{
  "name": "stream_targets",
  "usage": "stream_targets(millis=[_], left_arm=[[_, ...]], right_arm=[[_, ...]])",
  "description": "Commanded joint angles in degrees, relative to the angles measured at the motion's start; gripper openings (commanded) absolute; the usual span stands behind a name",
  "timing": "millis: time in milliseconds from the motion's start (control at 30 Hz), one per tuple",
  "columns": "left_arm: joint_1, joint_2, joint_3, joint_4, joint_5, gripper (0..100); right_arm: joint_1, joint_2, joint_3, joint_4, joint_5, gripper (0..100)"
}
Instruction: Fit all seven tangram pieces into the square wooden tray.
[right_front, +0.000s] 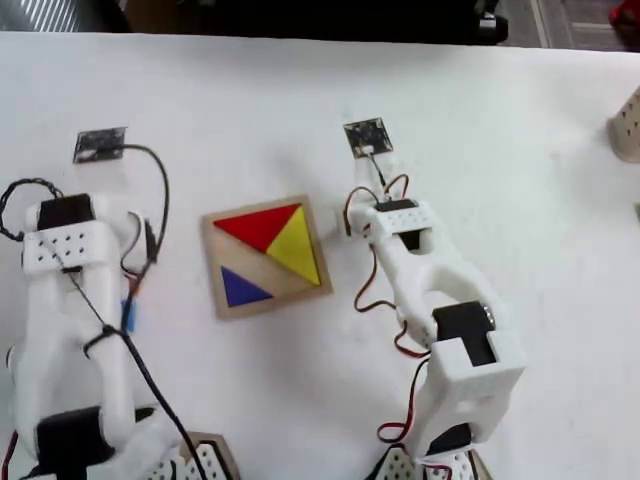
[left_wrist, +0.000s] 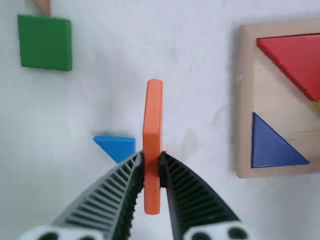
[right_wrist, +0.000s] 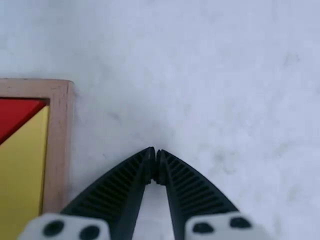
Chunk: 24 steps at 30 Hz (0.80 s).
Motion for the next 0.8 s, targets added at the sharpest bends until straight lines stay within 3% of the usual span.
stream_targets(millis=[0, 100, 333, 533, 767], left_arm=[[7.0, -5.5, -6.6, 4.8, 3.6, 2], [11.9, -5.7, -9.1, 5.3, 8.4, 2], [25.5, -5.6, -6.8, -0.6, 9.0, 2], [29.5, -5.6, 1.4, -15.0, 10.1, 2], [31.5, -5.6, 18.3, -40.6, 29.0, 2]], right_arm=[[0.3, -0.4, -2.4, -0.9, 0.8, 1.9], [0.3, -0.4, -2.4, -0.9, 0.8, 1.9], [0.5, -0.5, -2.4, -0.9, 0.8, 1.9], [0.4, -0.5, -2.4, -1.0, 0.8, 2.0], [0.4, -0.5, -2.4, -0.9, 0.8, 2.0]])
